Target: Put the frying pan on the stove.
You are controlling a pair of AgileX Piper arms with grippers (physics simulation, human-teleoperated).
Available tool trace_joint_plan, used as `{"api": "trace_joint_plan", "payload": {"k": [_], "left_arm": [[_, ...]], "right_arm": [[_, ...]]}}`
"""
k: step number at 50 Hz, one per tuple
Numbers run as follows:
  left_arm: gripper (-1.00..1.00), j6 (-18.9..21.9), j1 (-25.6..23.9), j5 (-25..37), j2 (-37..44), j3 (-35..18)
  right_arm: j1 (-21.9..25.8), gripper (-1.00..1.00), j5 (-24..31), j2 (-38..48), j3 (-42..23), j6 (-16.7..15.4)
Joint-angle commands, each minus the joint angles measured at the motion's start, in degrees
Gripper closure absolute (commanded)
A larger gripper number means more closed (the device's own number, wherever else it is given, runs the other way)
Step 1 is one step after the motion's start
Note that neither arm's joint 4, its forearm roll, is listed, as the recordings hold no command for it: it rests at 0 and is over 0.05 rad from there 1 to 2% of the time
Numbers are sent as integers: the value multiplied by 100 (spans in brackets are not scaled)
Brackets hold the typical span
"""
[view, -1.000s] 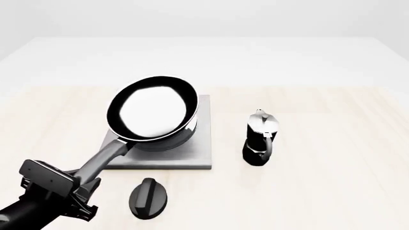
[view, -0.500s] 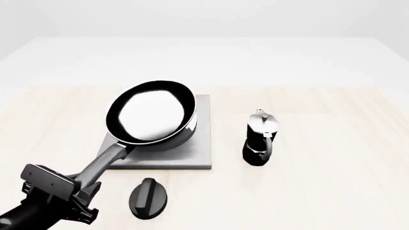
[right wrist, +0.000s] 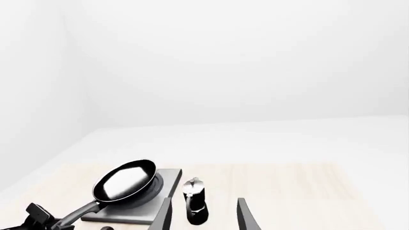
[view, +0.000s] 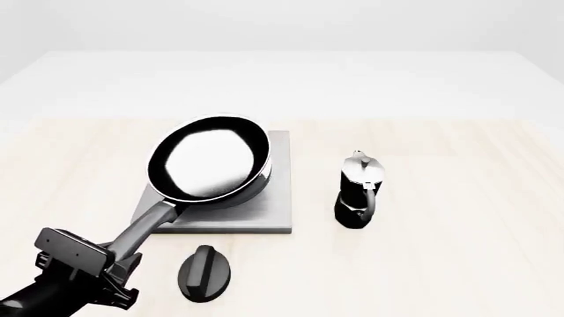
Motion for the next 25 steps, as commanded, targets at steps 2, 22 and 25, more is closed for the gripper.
{"api": "trace_joint_plan", "payload": {"k": [2, 22, 25], "left_arm": [[100, 32, 73, -332, 282, -120], [-100, 41, 79, -556, 761, -240], [-100, 41, 86, -443, 594, -190]], "right_arm": [[-1, -100, 0, 0, -1, -5], [1, -100, 0, 0, -11, -17], [2, -100, 0, 0, -13, -20]]}}
